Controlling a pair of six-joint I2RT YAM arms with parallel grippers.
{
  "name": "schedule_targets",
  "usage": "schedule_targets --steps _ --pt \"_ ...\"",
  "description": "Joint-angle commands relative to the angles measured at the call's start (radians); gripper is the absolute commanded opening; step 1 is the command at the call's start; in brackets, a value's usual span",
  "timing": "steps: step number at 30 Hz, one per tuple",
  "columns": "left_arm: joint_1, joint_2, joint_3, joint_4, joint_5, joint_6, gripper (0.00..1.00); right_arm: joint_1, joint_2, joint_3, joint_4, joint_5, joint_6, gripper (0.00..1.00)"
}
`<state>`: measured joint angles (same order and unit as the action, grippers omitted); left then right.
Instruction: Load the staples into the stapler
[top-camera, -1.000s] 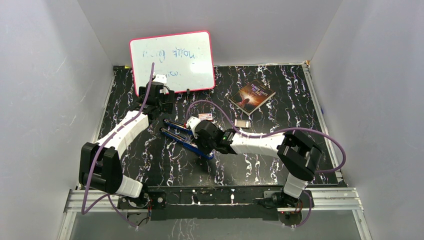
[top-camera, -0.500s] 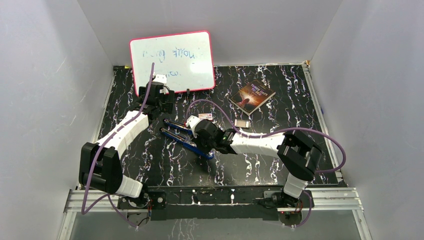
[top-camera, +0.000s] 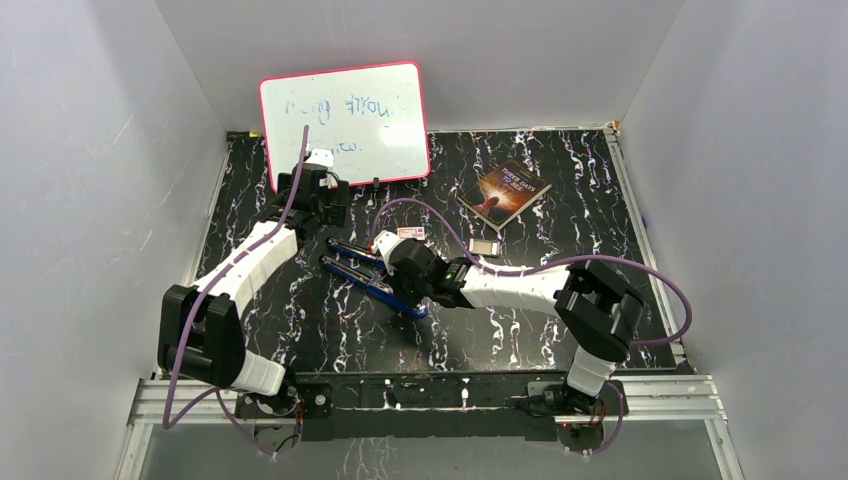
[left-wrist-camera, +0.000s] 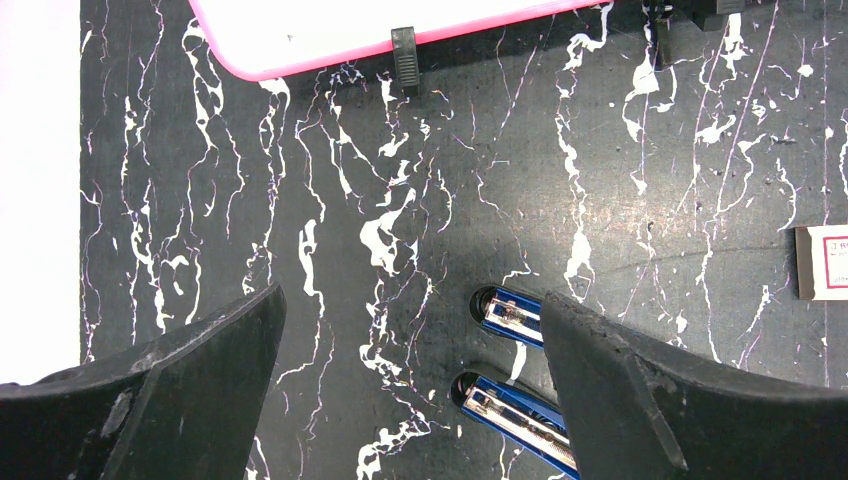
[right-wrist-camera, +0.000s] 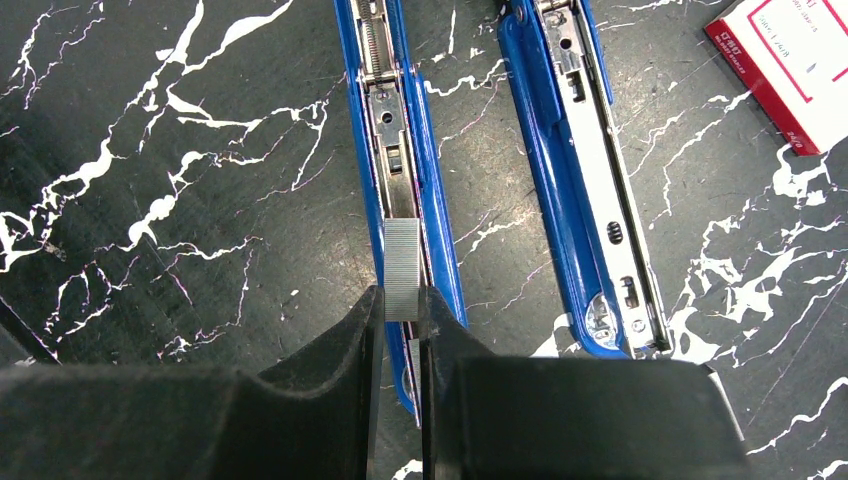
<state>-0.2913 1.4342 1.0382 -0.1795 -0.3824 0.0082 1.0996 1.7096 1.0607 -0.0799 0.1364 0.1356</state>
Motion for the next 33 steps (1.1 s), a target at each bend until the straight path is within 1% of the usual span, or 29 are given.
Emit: schedule_targets --steps 1,33 --pt "-0.005 -0.015 -0.01 0.008 -0.019 0.01 0.98 -0.004 -0.036 0.025 0.023 0.022 0.012 0.0" --pt "-0.008 -0.017 -0.009 0.007 -0.02 0.012 0.98 -0.004 0.022 0.075 -0.059 0.003 0.013 0.0"
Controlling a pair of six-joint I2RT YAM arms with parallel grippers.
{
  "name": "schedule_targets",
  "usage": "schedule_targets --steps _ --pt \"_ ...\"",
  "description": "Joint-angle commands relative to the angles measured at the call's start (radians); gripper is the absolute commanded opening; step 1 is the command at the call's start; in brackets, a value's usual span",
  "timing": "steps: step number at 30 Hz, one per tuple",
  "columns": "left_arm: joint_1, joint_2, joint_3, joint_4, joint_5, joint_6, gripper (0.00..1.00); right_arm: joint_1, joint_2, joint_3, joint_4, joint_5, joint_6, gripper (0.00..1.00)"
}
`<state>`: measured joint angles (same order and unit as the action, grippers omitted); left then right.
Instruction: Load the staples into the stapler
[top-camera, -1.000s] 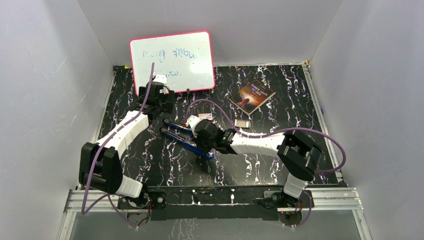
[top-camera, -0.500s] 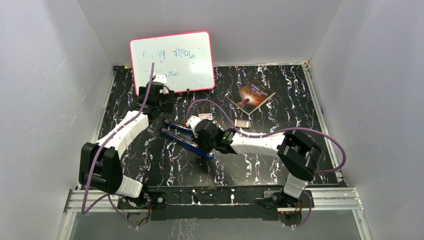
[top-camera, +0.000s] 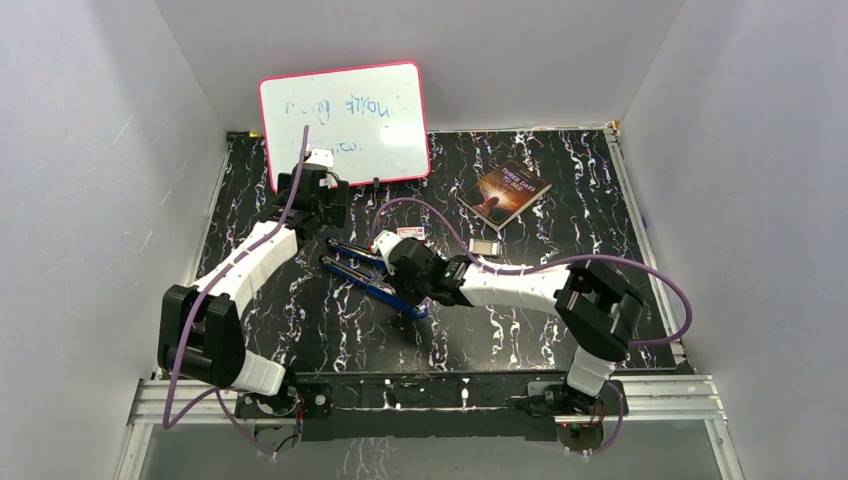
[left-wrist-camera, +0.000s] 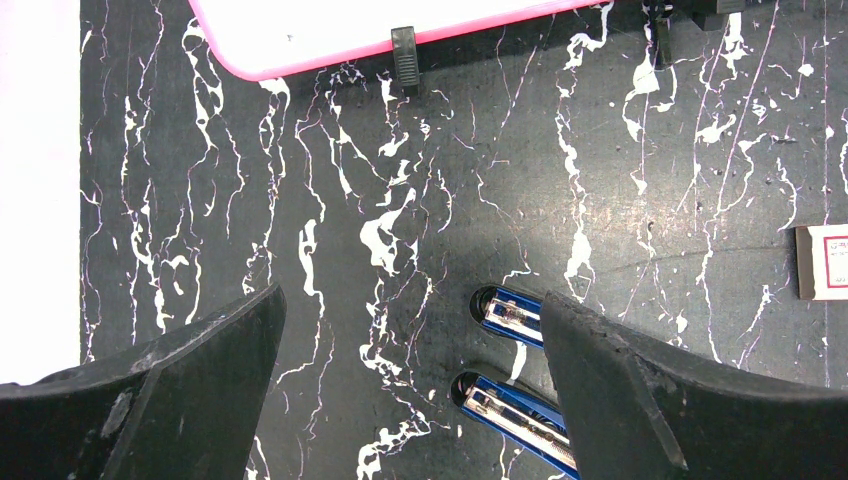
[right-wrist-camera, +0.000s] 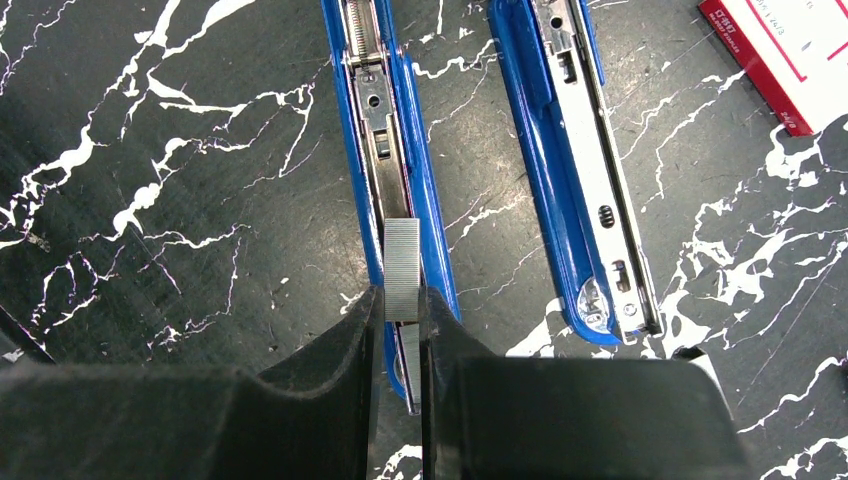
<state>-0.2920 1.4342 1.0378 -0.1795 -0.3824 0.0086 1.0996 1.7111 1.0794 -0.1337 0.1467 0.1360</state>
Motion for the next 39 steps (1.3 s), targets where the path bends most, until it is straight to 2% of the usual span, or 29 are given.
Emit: schedule_targets --steps 1,29,39 --pt "-0.006 -0.017 -0.008 0.008 -0.019 0.011 0.98 -0.004 0.022 0.058 -0.008 -0.008 0.013 0.0" --pt "-0.007 -0.019 -0.01 0.008 -0.021 0.014 0.98 -0.007 0.067 0.088 -0.053 -0.004 -0.025 0.0" --pt "-0.009 -0.018 -0.01 0.008 -0.021 0.014 0.98 -0.007 0.068 0.09 -0.053 -0.06 -0.06 0.0"
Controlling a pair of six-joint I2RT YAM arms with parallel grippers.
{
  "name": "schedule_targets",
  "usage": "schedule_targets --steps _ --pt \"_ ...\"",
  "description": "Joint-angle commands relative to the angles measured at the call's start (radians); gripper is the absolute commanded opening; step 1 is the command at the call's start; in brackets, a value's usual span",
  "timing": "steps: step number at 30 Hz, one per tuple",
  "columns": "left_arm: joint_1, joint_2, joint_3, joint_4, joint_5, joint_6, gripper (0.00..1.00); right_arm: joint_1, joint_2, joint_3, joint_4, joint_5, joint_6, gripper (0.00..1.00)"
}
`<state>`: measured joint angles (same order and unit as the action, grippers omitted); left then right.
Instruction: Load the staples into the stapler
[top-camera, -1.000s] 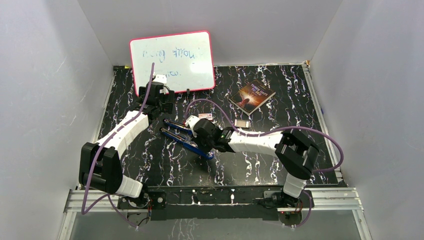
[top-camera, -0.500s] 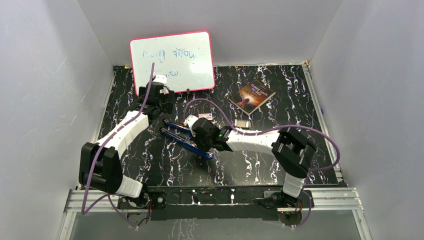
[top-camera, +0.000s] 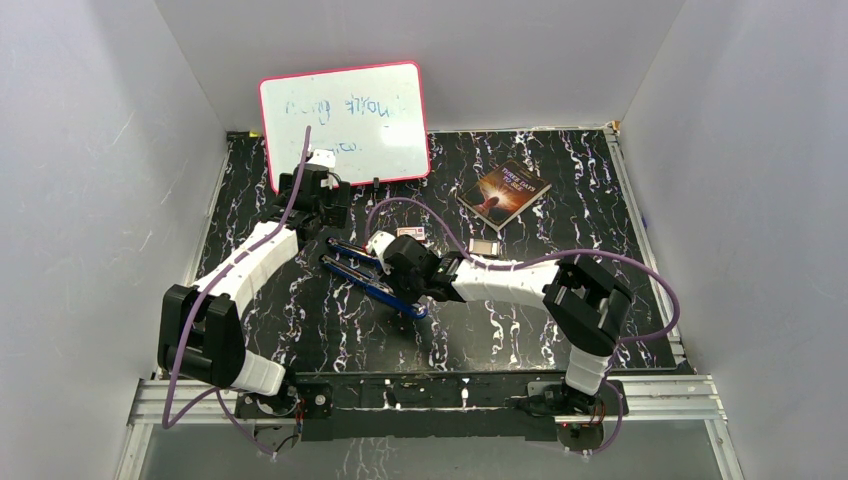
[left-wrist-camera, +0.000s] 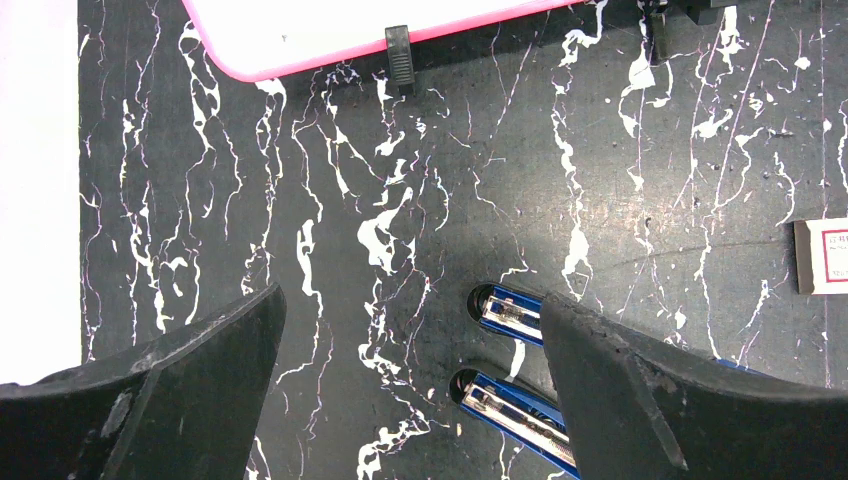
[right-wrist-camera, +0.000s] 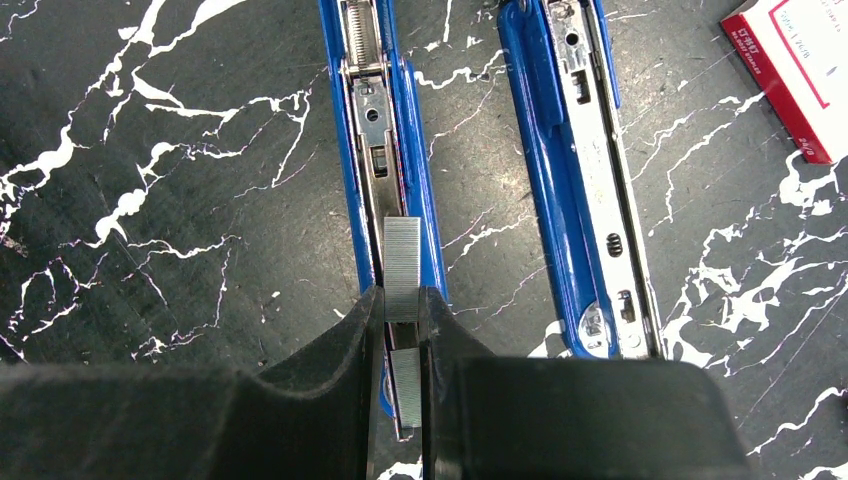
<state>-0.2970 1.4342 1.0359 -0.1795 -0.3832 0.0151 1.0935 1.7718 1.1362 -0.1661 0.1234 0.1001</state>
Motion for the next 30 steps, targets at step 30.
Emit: schedule_targets --steps 30 --pt "-0.004 -0.02 -0.009 0.009 -0.022 0.012 0.98 -0.003 0.115 0.175 -0.223 -0.109 -0.046 0.0"
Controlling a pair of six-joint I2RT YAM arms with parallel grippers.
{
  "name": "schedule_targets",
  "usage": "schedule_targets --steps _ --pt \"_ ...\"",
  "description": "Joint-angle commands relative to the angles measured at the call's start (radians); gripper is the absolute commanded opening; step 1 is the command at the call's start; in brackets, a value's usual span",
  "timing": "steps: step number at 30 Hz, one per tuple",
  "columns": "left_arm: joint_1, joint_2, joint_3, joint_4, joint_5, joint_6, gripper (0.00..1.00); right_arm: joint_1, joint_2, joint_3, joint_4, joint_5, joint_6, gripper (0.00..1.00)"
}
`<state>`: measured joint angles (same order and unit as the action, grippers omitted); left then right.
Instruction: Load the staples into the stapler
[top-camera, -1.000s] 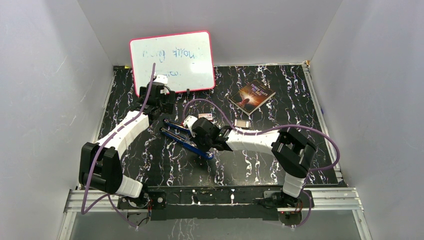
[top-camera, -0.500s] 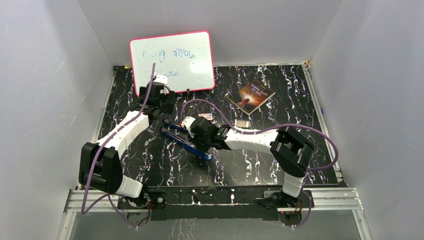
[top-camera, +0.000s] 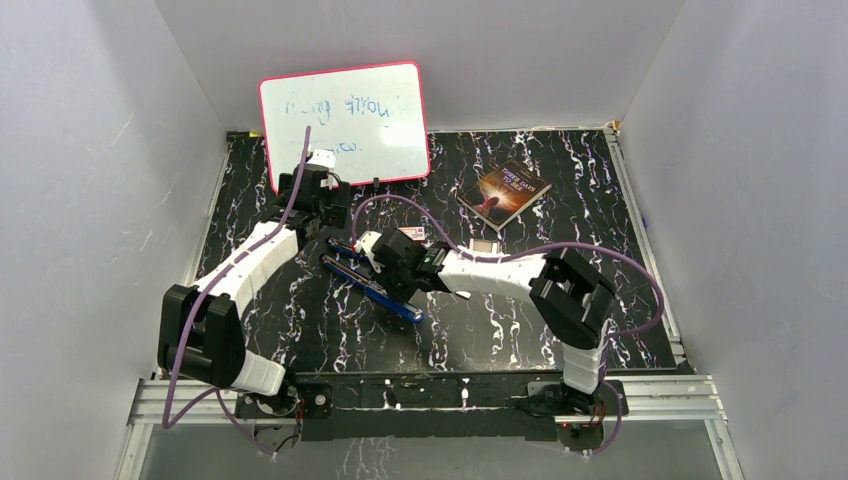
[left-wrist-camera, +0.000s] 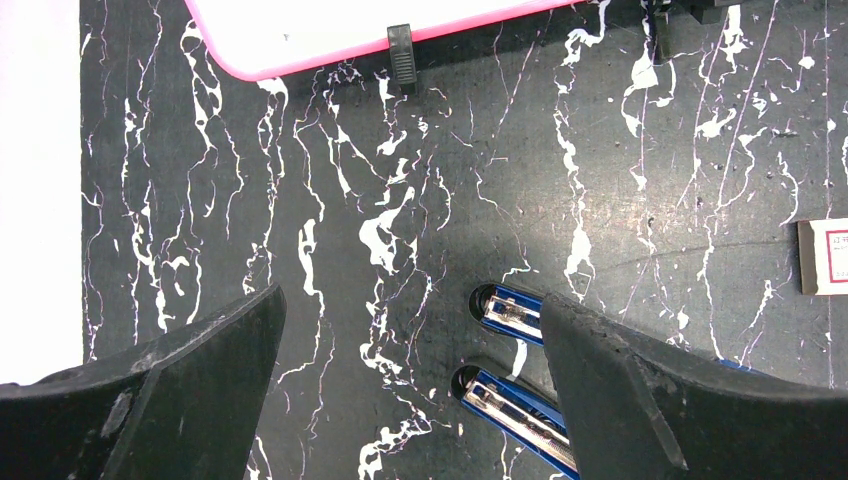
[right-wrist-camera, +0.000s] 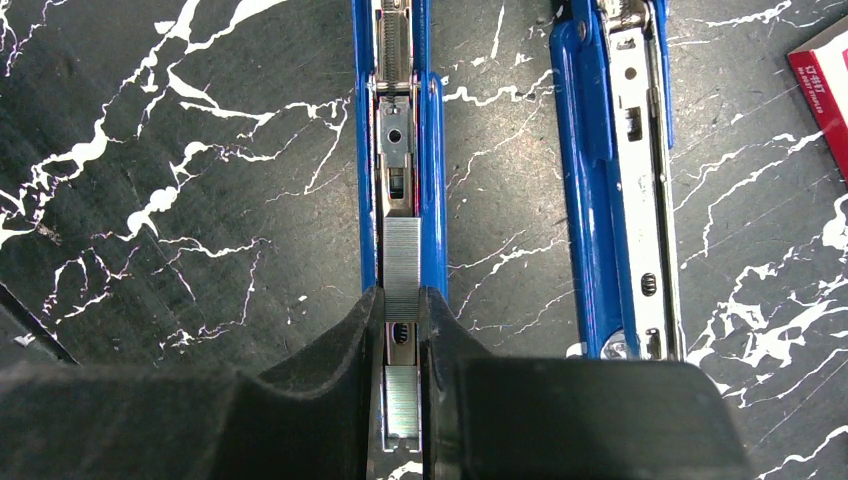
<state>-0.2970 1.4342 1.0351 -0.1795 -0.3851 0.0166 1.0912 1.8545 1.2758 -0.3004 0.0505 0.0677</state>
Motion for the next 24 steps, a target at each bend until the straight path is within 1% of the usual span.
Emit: schedule_targets --steps 1,11,24 --pt "-0.004 -0.02 -0.009 0.009 -0.019 0.011 0.98 -0.001 0.036 0.039 -0.097 -0.038 -0.014 0.0" --pt "-0.004 -0.021 -0.009 0.009 -0.02 0.01 0.98 -0.001 0.039 0.054 -0.158 -0.048 -0.001 0.0" --pt "-0.005 -0.017 -0.007 0.01 -0.018 0.012 0.98 -0.001 0.001 0.028 -0.178 -0.043 0.003 0.0"
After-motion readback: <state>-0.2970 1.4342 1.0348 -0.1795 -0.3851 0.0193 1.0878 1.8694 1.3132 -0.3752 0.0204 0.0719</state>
